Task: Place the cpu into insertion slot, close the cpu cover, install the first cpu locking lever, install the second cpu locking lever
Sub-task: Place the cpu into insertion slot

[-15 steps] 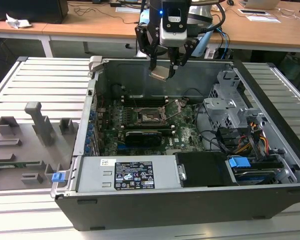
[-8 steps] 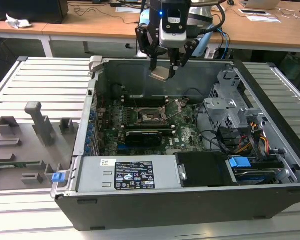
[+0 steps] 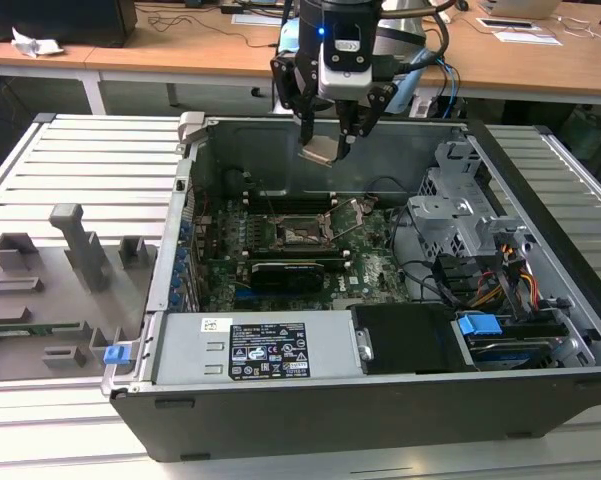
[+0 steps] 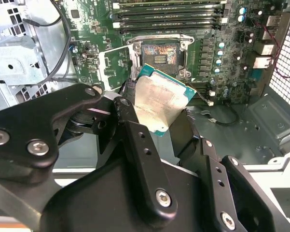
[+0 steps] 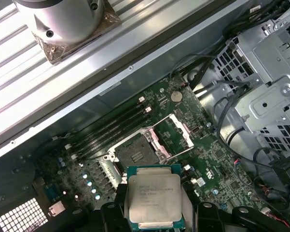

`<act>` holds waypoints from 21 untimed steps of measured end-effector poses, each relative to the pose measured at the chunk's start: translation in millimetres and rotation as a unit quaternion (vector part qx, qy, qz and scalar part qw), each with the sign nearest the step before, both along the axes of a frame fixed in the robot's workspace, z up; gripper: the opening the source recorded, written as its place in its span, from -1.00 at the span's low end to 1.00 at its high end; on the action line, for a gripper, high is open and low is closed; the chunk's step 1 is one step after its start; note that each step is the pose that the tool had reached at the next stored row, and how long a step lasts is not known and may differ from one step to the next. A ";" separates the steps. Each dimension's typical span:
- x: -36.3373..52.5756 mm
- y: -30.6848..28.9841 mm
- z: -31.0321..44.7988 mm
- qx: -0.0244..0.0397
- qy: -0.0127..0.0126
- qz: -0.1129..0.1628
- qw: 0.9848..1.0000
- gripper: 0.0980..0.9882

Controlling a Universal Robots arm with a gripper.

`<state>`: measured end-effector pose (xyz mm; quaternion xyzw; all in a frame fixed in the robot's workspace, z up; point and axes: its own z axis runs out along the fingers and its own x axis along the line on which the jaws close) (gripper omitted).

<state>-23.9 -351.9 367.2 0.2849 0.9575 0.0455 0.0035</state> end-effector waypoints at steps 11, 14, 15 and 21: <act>0.0 0.0 -4.2 0.000 0.000 -0.004 1.000 -0.03; 0.0 0.0 -4.9 0.000 0.000 -0.018 1.000 -0.03; 0.0 0.0 -5.1 0.000 0.000 -0.024 1.000 -0.03; 0.0 0.0 -6.5 0.000 0.000 -0.064 0.998 -0.03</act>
